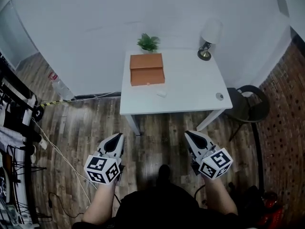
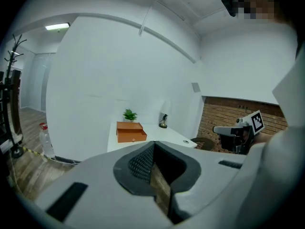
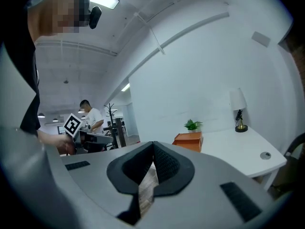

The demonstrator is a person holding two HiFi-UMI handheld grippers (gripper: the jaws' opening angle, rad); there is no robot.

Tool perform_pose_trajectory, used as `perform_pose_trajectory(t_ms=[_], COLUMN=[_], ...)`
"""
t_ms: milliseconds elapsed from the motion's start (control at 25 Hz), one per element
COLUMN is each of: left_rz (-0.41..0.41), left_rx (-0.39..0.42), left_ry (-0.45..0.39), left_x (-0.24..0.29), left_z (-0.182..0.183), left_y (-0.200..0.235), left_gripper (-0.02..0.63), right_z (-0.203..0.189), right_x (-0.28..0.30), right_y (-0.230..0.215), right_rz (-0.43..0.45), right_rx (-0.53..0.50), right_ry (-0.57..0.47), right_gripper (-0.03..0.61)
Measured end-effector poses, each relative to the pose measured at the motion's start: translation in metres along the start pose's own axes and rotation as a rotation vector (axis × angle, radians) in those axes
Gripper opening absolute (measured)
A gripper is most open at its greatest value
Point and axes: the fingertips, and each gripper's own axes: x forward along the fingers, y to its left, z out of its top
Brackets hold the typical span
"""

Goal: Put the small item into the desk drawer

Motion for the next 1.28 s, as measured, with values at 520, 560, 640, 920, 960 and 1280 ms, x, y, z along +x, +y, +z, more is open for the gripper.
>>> perform_pose_trajectory(t_ms=[520,560,640,920,960,1280], left_rz=[-0.008,-0.011,-0.018,-0.06,-0.07,-0.121], left_rx=[0.016,0.009,-0.001,-0.015,-0.014,-0.003], left_ry=[0.002,0.004,0.012,0.033,0.034,0.018], left_x=[0.067,0.07,0.077,0.121,0.128,0.176], left_z=[0.026,0.025,0.021,0.019,0.022,0.056], left_y=[-0.012,-0.01,-0.004,0.029,0.036,0.105], left_gripper=[0.003,0.003,0.003,0.003,0.003,0.003], right_z=[-0.008,-0.01,-0.012,-0.017,-0.016,-0.009], right_x=[0.024,0.028,0.039,0.084,0.094,0.192], right_y=[-0.059,-0.06,-0.06,-0.071,-0.074,-0.095], right_rz=[0.034,0.035,0.042,0.027,0.021,0.002], right_rx=[0.044,0.042,0.036,0.01,0.009,-0.025], right_ry=[0.039,0.05,0.071,0.134,0.142,0.22], right_gripper=[0.003,0.003,0.005,0.005,0.005,0.006])
